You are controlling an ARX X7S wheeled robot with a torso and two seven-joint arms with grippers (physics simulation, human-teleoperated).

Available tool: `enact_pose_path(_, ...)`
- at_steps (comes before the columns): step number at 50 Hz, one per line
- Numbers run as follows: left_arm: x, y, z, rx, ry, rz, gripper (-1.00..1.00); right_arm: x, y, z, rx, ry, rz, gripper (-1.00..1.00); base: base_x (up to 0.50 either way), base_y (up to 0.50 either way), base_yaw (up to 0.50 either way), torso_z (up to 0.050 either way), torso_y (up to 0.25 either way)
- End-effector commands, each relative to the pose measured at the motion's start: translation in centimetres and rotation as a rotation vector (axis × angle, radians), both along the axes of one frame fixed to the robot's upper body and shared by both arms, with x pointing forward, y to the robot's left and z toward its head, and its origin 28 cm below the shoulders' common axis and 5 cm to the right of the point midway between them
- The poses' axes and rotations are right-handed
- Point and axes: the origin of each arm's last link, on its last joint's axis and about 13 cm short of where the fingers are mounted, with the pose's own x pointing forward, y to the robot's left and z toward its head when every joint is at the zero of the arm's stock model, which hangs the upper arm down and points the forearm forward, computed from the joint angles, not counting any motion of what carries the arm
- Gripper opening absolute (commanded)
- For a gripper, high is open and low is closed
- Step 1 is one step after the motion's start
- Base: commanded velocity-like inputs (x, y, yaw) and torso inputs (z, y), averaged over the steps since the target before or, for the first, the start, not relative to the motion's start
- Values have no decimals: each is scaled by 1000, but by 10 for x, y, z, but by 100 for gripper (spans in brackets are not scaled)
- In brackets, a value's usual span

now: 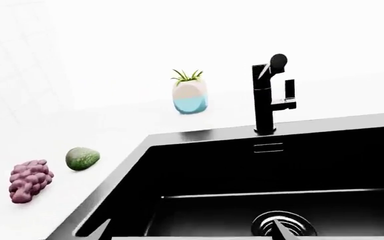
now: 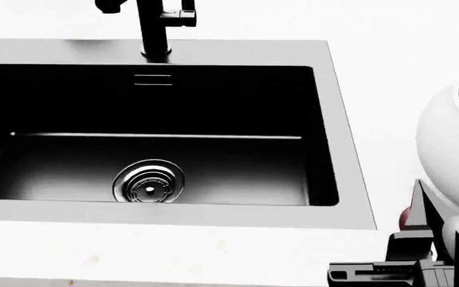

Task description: There is a mixed pile of frozen fruits and vegetables on the counter. Locate all the frozen vegetables and place the items in a bowl on the counter. Take all the frozen fruits and defrost them in a running sink.

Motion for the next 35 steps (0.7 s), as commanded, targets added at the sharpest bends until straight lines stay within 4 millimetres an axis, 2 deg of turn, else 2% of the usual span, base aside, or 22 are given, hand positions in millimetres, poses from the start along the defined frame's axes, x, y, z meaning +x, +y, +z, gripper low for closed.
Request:
enact_pose_path(1, -3, 4, 0, -3, 12, 21, 100, 0, -2, 1, 6, -25, -42, -100, 355, 480, 0, 0, 0)
enact_pose_path(17, -2, 4, -2, 0, 18, 21, 100, 0, 1, -1, 8, -19, -21, -100, 356, 483, 0, 0, 0)
enact_pose_path(18, 5, 0, -2, 3, 19, 19, 100, 1, 2, -1, 11, -18, -18, -100, 359, 484, 0, 0, 0)
enact_pose_path(24, 2, 1, -1, 1, 17, 21, 100, -1, 3, -3, 7, -13, -10, -100, 371, 460, 0, 0, 0)
enact_pose_path(35, 1, 1, -2, 2, 19, 17, 100, 0, 3, -4, -5, -4, 5, -100, 464, 142, 0, 0, 1)
